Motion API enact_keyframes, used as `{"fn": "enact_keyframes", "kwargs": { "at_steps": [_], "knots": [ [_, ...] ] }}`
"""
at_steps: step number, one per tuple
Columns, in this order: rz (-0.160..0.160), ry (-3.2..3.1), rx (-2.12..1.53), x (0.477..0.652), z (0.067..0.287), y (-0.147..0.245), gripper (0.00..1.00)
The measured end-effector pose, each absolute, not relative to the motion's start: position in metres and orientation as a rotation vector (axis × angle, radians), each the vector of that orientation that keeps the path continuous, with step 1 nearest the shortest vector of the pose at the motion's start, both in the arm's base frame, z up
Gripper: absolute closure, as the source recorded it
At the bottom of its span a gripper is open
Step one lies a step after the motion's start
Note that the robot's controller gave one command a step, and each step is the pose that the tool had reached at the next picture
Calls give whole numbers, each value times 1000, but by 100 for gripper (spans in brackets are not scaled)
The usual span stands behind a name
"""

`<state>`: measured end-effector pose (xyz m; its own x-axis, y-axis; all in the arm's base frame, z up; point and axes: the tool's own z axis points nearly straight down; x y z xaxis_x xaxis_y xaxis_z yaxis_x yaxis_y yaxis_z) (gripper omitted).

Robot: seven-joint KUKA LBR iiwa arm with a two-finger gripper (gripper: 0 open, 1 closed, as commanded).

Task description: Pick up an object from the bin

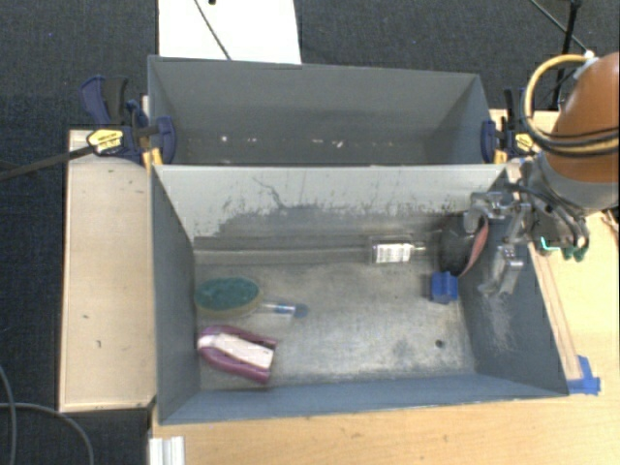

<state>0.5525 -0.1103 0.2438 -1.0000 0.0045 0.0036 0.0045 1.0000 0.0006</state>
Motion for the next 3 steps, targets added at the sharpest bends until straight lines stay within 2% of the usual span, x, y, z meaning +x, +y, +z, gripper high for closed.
{"fn": "enact_keyframes", "kwargs": {
  "at_steps": [1, 2, 3],
  "knots": [
    [-17, -3101, 523, 593, 69, -145, 0],
    [4, -3005, 942, 590, 102, -142, 0],
    [-9, -2911, 1192, 593, 101, -146, 0]
  ]
}}
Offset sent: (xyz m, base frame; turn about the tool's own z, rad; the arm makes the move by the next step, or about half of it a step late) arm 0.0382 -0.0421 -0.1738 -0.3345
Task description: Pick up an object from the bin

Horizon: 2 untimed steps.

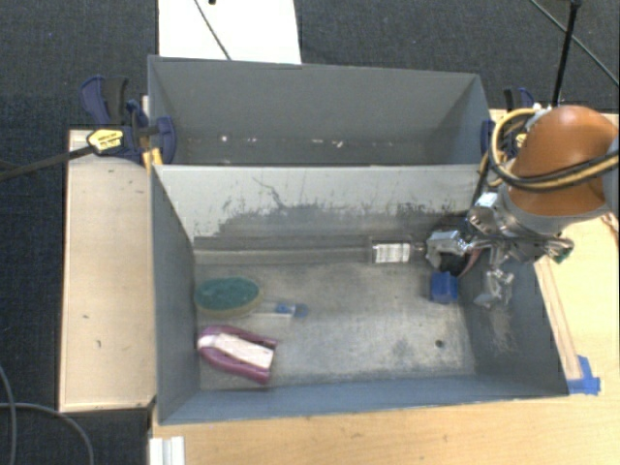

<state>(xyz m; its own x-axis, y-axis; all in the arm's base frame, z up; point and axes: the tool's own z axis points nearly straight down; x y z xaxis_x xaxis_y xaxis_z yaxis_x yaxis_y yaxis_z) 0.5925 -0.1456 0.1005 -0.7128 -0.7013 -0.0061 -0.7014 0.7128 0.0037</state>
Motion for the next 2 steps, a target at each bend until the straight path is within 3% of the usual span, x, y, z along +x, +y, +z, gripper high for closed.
{"fn": "enact_keyframes", "kwargs": {
  "at_steps": [1, 2],
  "knots": [
    [27, 2899, -1181, 594, 73, -141, 0],
    [10, 2903, -1187, 596, 74, -136, 0]
  ]
}}
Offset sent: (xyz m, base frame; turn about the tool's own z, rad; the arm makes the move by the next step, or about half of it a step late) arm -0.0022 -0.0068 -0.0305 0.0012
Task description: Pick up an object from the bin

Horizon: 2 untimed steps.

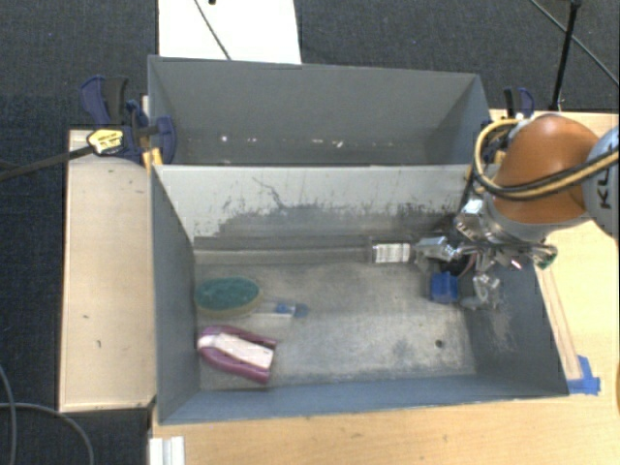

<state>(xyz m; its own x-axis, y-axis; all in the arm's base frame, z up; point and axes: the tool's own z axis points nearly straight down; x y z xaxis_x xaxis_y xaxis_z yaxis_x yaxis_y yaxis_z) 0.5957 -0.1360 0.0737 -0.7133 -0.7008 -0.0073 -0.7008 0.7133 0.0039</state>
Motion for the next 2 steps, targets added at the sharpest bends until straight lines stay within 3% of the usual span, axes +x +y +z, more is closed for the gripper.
{"fn": "enact_keyframes", "kwargs": {
  "at_steps": [1, 2],
  "knots": [
    [1, 2905, -1184, 596, 75, -140, 100],
    [-1, 2904, -1183, 597, 80, -139, 100]
  ]
}}
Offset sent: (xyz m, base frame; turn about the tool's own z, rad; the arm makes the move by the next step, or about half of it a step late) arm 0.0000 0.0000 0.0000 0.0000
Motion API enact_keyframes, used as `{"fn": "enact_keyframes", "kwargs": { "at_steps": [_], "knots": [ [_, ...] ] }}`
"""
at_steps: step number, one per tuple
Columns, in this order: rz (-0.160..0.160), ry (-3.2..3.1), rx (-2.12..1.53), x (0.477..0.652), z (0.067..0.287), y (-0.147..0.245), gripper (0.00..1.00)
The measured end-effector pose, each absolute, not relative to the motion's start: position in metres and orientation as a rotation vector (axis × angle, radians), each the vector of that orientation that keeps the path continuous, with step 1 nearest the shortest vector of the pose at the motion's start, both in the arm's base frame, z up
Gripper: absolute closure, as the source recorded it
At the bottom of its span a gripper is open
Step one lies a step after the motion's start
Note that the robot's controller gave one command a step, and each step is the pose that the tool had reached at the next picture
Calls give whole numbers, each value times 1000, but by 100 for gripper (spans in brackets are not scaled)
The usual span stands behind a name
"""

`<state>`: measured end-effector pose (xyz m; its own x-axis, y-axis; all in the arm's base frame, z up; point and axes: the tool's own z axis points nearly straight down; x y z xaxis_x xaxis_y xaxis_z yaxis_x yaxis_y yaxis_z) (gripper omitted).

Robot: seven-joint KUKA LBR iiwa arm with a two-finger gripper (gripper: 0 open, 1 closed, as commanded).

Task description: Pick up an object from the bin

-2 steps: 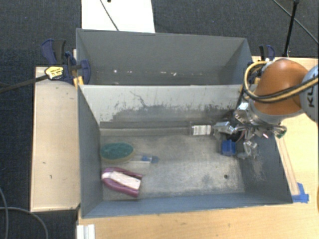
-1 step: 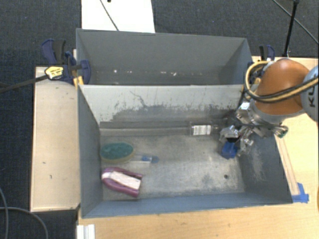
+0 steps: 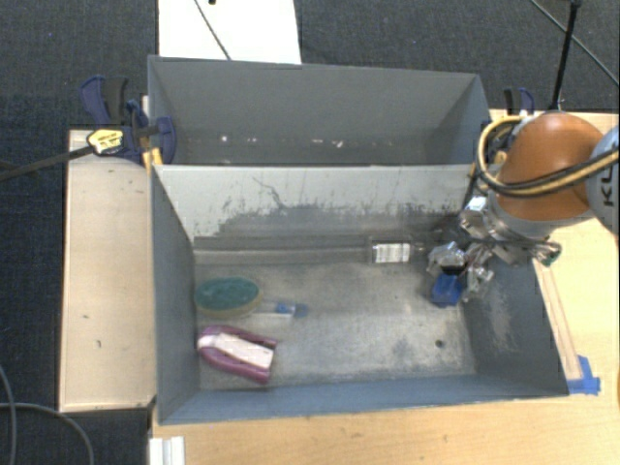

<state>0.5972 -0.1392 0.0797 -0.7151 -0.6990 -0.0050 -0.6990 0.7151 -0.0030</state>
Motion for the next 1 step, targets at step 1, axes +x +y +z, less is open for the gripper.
{"fn": "enact_keyframes", "kwargs": {
  "at_steps": [1],
  "knots": [
    [-8, 2903, -1176, 600, 151, -139, 100]
  ]
}}
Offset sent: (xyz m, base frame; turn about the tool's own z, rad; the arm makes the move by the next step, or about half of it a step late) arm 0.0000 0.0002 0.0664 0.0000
